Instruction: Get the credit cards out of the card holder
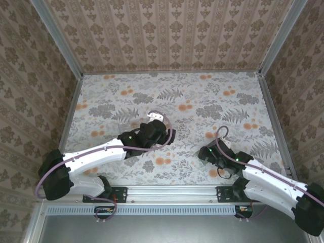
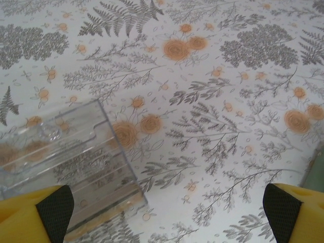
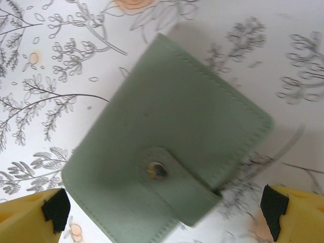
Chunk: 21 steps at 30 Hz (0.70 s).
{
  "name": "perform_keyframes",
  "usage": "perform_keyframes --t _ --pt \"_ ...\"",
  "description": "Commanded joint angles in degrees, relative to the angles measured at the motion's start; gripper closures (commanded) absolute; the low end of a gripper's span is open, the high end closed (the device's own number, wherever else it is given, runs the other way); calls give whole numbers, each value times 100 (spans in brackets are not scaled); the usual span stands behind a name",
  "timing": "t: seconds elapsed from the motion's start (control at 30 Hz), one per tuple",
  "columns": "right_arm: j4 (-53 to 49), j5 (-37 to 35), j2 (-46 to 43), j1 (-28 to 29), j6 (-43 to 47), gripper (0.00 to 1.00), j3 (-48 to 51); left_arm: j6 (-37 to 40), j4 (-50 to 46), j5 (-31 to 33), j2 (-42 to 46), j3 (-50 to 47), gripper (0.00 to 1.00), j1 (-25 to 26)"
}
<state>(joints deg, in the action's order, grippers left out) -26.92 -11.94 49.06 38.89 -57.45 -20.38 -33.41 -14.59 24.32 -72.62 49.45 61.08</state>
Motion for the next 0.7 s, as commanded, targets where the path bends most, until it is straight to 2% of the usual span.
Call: perform_keyframes --t 0.0,0.17,0.37,0.5,0.6,0.67 --pt "955 308 512 22 457 0 -291 99 297 -14 311 -195 0 9" --pt "1540 804 1502 -22 998 0 -820 101 181 -449 445 -239 0 9" --pt "1702 1202 2613 -41 1502 0 -1674 -102 558 -802 616 -519 0 1" --pt "1519 1306 2963 -40 2154 0 -2151 -291 787 -1059 554 -609 0 1" --pt "597 752 3007 -5 2475 1 -2647 -297 745 -1023 469 -540 0 -5" --pt "-26 154 2926 133 2540 7 -2856 -339 660 -877 500 -514 0 -47"
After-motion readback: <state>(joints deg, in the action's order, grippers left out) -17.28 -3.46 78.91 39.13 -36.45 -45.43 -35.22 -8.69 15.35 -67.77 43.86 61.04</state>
